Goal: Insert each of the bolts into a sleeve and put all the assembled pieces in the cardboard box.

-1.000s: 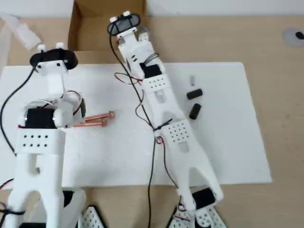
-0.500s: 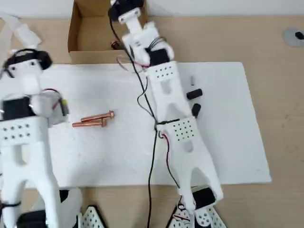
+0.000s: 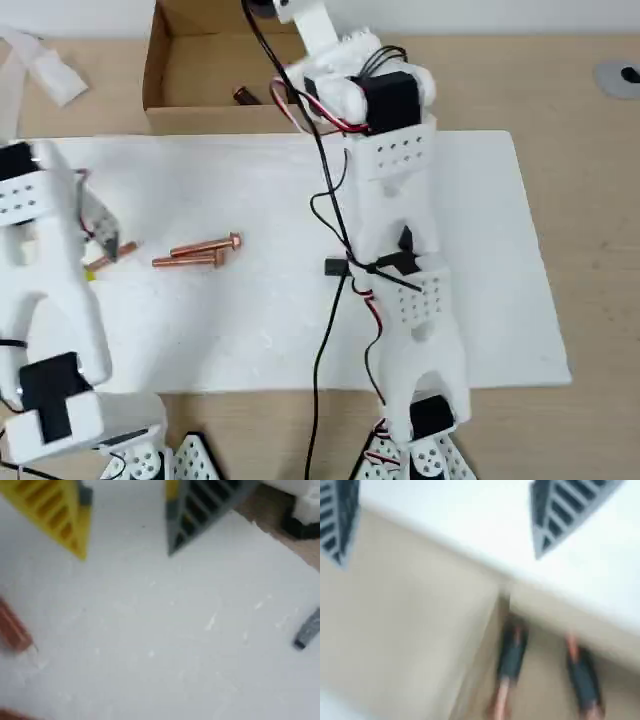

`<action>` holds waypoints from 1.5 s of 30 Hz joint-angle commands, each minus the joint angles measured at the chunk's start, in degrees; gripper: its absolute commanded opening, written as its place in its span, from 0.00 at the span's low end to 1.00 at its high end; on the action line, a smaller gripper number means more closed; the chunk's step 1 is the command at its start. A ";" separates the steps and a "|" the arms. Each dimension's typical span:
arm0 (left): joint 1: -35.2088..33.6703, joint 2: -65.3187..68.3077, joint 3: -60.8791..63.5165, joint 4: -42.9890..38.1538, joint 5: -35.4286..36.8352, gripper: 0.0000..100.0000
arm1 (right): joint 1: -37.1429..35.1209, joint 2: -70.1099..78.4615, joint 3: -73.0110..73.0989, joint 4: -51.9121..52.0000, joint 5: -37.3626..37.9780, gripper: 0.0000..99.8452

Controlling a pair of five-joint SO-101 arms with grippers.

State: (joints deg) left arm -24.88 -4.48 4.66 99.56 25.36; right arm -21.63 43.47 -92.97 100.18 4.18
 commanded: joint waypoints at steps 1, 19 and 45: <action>-3.78 1.63 -3.43 -0.35 7.91 0.11 | 2.68 -6.37 -2.51 2.29 0.09 0.28; -6.59 17.54 0.00 -11.87 33.58 0.12 | 2.68 -8.13 14.46 2.29 0.26 0.27; -4.66 17.71 -20.84 -4.31 29.98 0.12 | 2.77 -7.78 20.09 2.11 0.53 0.27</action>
State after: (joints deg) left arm -30.51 17.32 -8.97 93.67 57.01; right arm -19.52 39.43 -73.01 101.32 4.18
